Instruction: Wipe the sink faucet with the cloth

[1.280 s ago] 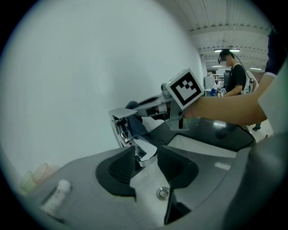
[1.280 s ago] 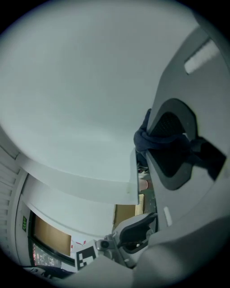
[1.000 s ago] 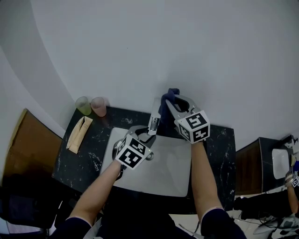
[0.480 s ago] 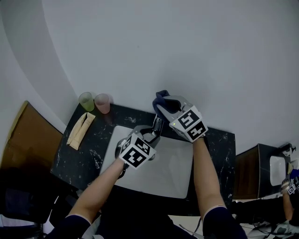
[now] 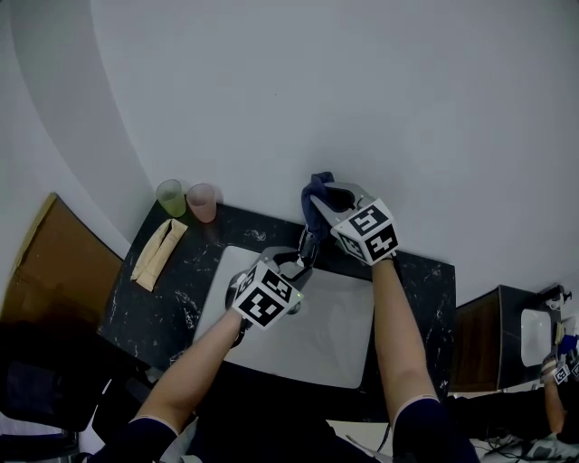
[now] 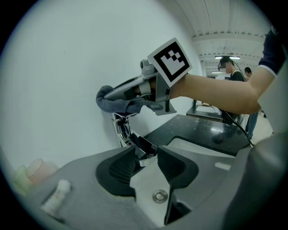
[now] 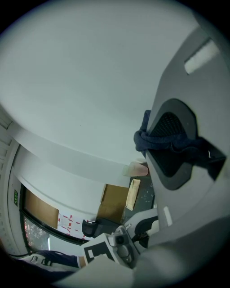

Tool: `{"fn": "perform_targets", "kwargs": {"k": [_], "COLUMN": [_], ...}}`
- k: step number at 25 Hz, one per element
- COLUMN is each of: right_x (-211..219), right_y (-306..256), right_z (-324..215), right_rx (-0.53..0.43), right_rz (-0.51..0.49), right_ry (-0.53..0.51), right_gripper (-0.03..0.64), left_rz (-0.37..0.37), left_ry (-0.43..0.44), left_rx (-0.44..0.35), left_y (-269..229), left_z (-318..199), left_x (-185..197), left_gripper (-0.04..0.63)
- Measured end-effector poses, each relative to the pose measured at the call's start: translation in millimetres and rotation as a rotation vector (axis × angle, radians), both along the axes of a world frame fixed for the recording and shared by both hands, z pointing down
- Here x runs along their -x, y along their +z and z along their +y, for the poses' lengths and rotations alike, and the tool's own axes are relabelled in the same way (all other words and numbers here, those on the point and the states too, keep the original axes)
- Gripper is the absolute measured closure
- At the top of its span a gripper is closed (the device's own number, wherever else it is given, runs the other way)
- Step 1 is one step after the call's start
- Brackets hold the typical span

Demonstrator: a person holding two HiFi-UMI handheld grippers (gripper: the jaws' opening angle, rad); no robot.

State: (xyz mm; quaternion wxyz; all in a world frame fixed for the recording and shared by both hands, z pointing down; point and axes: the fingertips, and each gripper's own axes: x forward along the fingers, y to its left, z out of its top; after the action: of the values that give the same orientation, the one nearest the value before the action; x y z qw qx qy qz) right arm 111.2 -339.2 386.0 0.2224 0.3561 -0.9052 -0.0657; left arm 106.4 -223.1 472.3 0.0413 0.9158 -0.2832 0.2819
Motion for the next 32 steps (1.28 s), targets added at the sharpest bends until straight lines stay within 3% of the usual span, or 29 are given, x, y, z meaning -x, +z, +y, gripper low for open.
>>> {"fn": "perform_targets", "kwargs": {"k": [6, 17, 29, 32], "right_x": [7, 0, -22, -27], "right_y": [-1, 0, 3, 4], "right_z": [33, 90, 145, 161], "right_rx": [0.002, -0.01, 0.009, 0.007], "right_rz": [-0.017, -0.072, -0.28, -0.33], "right_ry": [-0.055, -0.059, 0.195, 0.3], "right_gripper": [0.546, 0.546, 0.545, 0.543], "left_rz": [0.003, 0.007, 0.14, 0.199], "left_ry": [-0.001, -0.05, -0.074, -0.079], "left_rx": [0.012, 0.012, 0.057, 0.063], "left_y": [0, 2, -15, -25], "left_z": [-1, 1, 36, 46], "left_x": [3, 6, 42, 51], "left_gripper": [0.436, 0.439, 0.443, 0.488]}}
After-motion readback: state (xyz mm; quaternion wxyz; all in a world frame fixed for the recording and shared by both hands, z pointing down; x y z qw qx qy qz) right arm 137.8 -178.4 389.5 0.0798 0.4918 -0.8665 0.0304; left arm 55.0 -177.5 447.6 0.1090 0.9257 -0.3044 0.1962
